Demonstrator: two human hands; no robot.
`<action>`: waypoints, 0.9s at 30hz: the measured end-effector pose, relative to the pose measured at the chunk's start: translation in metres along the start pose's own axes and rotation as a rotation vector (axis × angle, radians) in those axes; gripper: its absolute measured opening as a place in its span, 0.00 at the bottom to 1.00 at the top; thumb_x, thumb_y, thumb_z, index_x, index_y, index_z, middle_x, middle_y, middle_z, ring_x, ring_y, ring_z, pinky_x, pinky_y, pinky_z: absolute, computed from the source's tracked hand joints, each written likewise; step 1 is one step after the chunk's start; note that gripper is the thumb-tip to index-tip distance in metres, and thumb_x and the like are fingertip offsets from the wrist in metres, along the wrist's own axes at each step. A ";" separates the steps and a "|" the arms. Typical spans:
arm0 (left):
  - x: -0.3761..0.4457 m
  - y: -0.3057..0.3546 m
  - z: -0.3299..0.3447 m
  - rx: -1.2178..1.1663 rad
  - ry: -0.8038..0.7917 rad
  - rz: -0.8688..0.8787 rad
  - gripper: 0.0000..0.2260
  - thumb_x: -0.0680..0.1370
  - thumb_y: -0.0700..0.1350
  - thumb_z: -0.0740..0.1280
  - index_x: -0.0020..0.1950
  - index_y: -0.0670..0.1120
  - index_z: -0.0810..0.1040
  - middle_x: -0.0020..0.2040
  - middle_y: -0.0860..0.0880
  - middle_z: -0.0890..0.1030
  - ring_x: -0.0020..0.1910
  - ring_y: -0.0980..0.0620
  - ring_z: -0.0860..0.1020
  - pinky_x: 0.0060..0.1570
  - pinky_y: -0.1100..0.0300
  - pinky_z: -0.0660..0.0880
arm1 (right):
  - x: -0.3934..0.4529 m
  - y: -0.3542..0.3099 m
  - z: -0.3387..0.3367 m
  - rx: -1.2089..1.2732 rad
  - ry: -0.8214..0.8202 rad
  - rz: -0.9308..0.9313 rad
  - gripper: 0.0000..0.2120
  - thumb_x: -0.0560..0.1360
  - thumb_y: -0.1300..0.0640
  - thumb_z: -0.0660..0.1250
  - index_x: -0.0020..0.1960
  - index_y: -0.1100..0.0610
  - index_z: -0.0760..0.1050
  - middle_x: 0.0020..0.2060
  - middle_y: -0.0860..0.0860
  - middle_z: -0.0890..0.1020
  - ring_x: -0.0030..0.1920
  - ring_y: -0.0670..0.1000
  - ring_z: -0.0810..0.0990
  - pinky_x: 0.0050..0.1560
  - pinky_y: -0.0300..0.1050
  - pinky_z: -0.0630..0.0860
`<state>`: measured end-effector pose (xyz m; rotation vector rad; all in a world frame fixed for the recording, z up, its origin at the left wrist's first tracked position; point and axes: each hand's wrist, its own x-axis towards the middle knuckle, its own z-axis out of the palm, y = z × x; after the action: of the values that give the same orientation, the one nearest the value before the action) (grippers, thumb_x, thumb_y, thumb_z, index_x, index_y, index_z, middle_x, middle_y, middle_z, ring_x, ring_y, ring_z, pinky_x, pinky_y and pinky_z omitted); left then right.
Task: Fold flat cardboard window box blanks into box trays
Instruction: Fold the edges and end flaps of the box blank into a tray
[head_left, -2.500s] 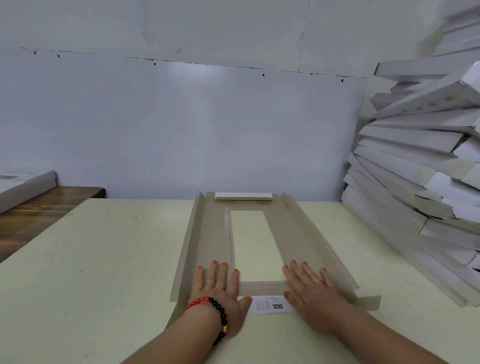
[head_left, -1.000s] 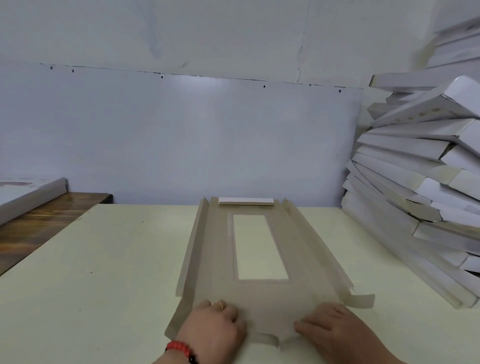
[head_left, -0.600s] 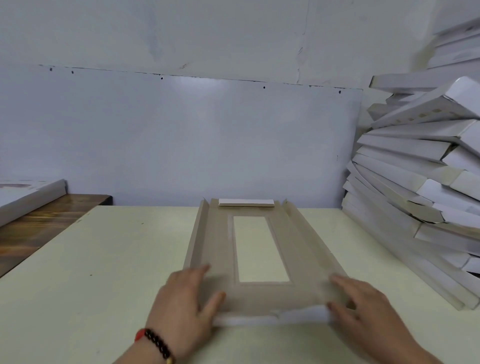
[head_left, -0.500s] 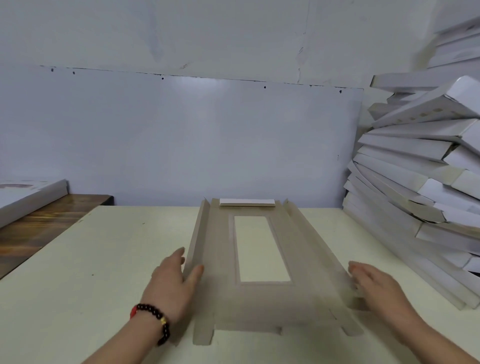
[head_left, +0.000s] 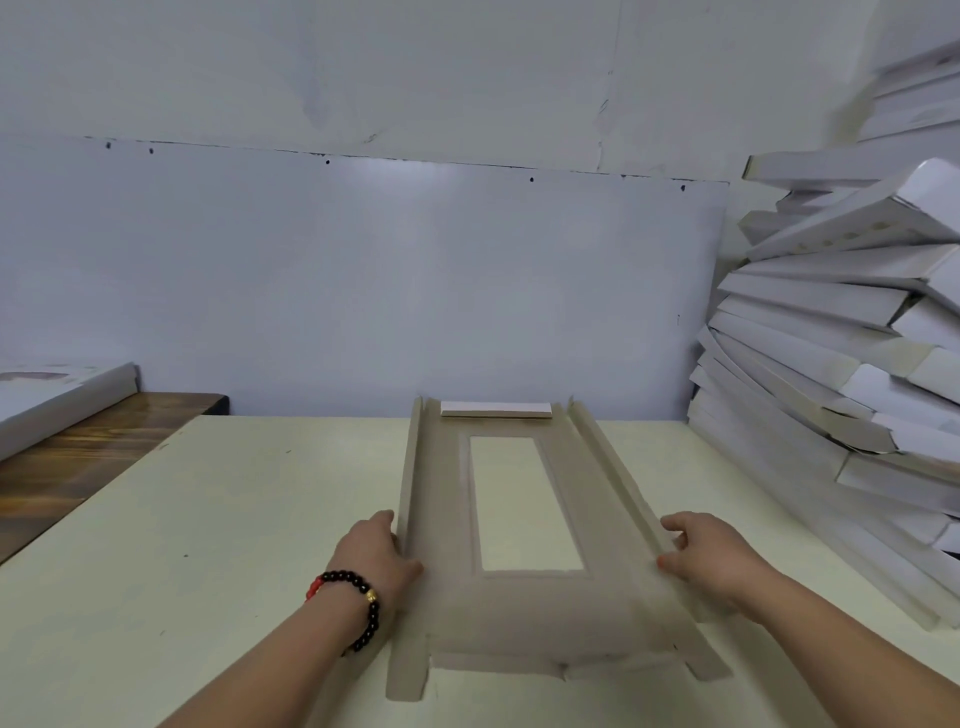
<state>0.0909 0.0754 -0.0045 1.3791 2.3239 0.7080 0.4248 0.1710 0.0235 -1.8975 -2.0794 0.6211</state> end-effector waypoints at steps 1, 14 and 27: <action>0.000 0.003 0.001 0.036 -0.002 -0.003 0.23 0.73 0.46 0.70 0.67 0.43 0.71 0.57 0.47 0.77 0.54 0.49 0.77 0.51 0.60 0.74 | 0.001 -0.004 -0.001 -0.057 -0.015 -0.019 0.25 0.74 0.58 0.69 0.70 0.56 0.70 0.57 0.53 0.78 0.56 0.51 0.77 0.54 0.39 0.71; 0.010 0.019 0.025 0.285 -0.126 -0.043 0.14 0.78 0.50 0.59 0.61 0.49 0.73 0.60 0.46 0.72 0.57 0.45 0.74 0.58 0.56 0.72 | 0.011 -0.036 0.011 -0.349 -0.248 0.018 0.12 0.76 0.60 0.61 0.56 0.58 0.79 0.51 0.54 0.80 0.46 0.51 0.73 0.45 0.40 0.72; 0.011 0.021 0.020 0.100 -0.036 -0.015 0.12 0.74 0.40 0.63 0.56 0.50 0.75 0.52 0.52 0.75 0.46 0.53 0.74 0.45 0.65 0.72 | 0.015 -0.030 0.014 0.192 -0.251 0.165 0.03 0.75 0.60 0.62 0.42 0.59 0.71 0.36 0.55 0.74 0.32 0.53 0.71 0.30 0.37 0.65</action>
<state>0.1113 0.0990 -0.0092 1.4031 2.3677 0.5654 0.3902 0.1823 0.0241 -1.9779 -1.9294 1.1064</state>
